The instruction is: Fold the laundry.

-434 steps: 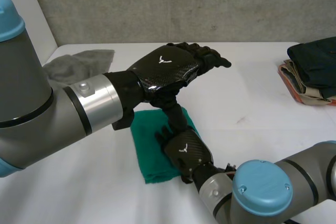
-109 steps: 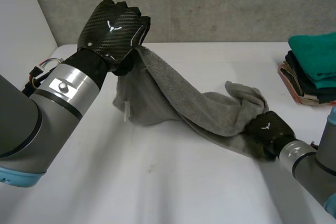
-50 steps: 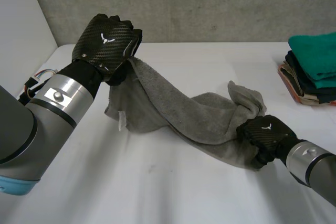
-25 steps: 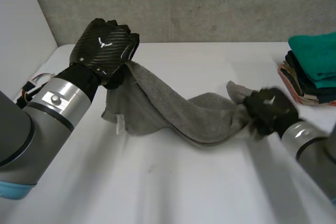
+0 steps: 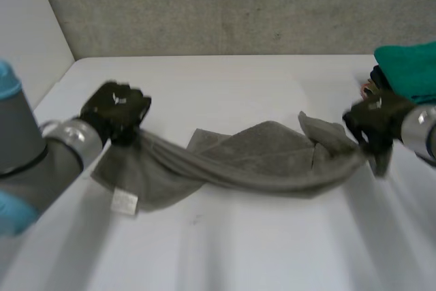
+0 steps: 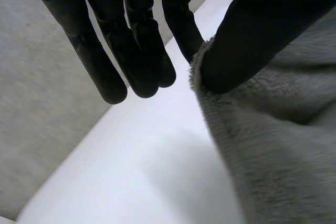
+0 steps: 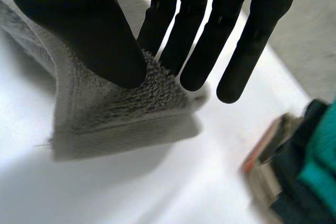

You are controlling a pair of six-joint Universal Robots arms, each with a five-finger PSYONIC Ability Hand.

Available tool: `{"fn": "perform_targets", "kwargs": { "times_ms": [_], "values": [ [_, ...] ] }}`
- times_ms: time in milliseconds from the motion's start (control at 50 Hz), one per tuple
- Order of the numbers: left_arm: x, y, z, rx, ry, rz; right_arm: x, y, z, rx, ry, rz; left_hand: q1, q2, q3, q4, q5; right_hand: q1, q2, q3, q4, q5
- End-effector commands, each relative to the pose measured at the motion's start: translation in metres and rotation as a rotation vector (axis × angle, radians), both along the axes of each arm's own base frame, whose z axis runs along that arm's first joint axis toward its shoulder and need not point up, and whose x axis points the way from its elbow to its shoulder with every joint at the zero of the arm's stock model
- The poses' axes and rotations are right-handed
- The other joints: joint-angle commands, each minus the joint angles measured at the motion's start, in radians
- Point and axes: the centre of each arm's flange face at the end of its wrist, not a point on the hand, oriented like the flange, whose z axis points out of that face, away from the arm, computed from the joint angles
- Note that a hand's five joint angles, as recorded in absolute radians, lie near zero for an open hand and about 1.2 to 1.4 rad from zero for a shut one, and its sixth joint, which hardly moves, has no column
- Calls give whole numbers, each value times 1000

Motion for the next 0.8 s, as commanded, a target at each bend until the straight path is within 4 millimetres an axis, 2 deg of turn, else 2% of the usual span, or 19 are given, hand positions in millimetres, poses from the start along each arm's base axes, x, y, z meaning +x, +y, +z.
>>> {"fn": "perform_targets", "kwargs": {
  "times_ms": [20,40,60,120,180,260,320,400,420,480,500,560,580,640,660,720,740,800],
  "values": [
    [-23,-72,92,-499,92,24,35,-67,95,-509,-292,-60,256,201,204,196,240,292,224,215,201,246],
    [-25,-76,107,-566,128,25,37,-71,110,-577,-342,-67,256,201,204,196,240,292,224,215,201,246],
    [-27,-81,134,-681,205,26,37,-79,134,-703,-436,-82,256,201,204,196,240,292,224,215,201,246],
    [-23,-86,169,-841,357,26,37,-86,166,-900,-583,-79,256,201,204,196,240,292,224,215,201,246],
    [-19,-86,184,-908,450,35,40,-83,182,-989,-643,-52,256,201,204,196,240,292,224,215,201,246],
    [-11,-83,179,-856,461,79,41,-80,172,-958,-627,-44,256,201,204,196,240,292,224,215,201,246],
    [-2,-81,153,-728,406,114,43,-79,152,-884,-605,-44,256,201,204,196,240,292,224,215,201,246],
    [10,-73,112,-565,335,156,42,-78,114,-746,-559,-42,256,201,204,196,240,292,224,215,201,246],
    [15,-68,93,-503,307,170,43,-75,97,-680,-539,-29,256,201,204,196,240,292,224,215,201,246],
    [21,-59,64,-418,272,182,44,-68,68,-563,-506,-1,256,201,204,196,240,292,224,215,201,246],
    [24,-51,45,-364,252,186,45,-61,47,-483,-478,12,256,201,204,196,240,292,224,215,201,246],
    [27,-39,18,-285,224,192,44,-47,15,-361,-422,32,256,201,204,196,240,292,224,215,201,246],
    [29,-31,2,-243,204,195,43,-37,-5,-298,-378,42,256,201,204,196,240,292,224,215,201,246],
    [33,-22,-21,-194,172,199,39,-22,-32,-224,-301,50,256,201,204,196,240,292,224,215,201,246],
    [34,-17,-34,-178,148,200,38,-13,-46,-187,-258,65,256,201,204,196,240,292,224,215,201,246],
    [34,-17,-59,-163,105,195,34,-1,-64,-147,-203,75,256,201,204,196,240,292,224,215,201,246],
    [36,-20,-72,-168,73,197,33,5,-71,-131,-180,82,224,169,172,164,209,292,224,215,201,246],
    [41,-28,-81,-191,21,205,32,9,-76,-121,-159,83,-358,-414,-411,-419,-374,292,224,215,201,246]
  ]
}}
